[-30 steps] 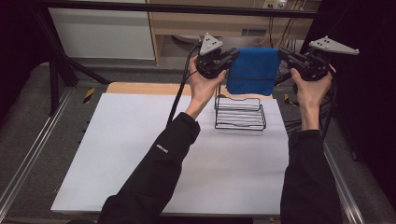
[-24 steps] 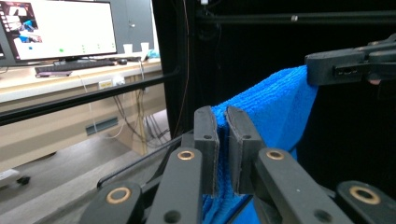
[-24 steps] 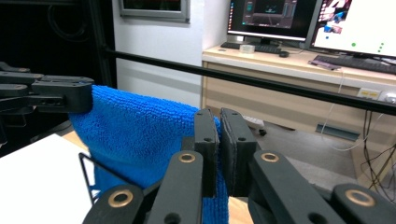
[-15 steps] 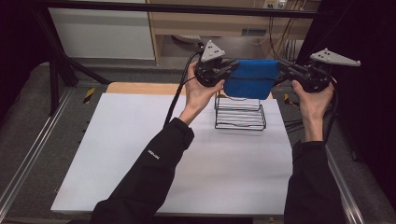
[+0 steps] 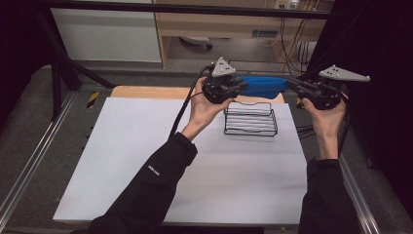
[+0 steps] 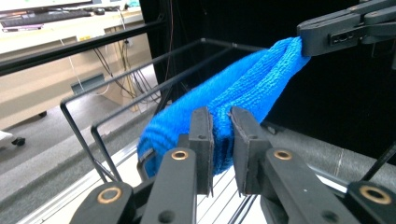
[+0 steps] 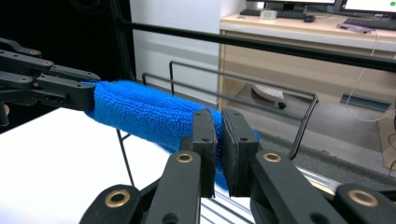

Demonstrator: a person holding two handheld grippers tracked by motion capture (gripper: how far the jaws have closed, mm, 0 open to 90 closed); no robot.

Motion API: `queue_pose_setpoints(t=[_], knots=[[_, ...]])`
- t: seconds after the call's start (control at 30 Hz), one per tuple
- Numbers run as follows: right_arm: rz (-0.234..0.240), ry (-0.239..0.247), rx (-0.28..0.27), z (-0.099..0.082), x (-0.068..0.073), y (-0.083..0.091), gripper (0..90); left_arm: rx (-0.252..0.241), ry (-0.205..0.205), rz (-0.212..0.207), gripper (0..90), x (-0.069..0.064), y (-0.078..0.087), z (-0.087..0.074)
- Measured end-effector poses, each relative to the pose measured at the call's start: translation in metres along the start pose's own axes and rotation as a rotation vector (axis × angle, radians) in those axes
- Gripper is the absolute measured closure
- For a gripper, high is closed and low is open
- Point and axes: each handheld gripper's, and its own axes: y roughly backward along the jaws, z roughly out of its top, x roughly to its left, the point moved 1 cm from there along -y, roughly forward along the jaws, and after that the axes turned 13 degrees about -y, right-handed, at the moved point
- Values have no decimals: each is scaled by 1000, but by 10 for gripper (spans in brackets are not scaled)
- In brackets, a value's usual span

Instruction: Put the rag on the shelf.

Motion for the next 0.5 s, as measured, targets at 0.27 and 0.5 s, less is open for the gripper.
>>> queue_pose_setpoints(t=[0.27,0.5], knots=[[7,-3,29,-12,-3,0,796,31,-5,-3,805,-4,-6,-9],[47,-10,-21,-7,3,4,702,37,-7,-6,812,-6,-7,-11]])
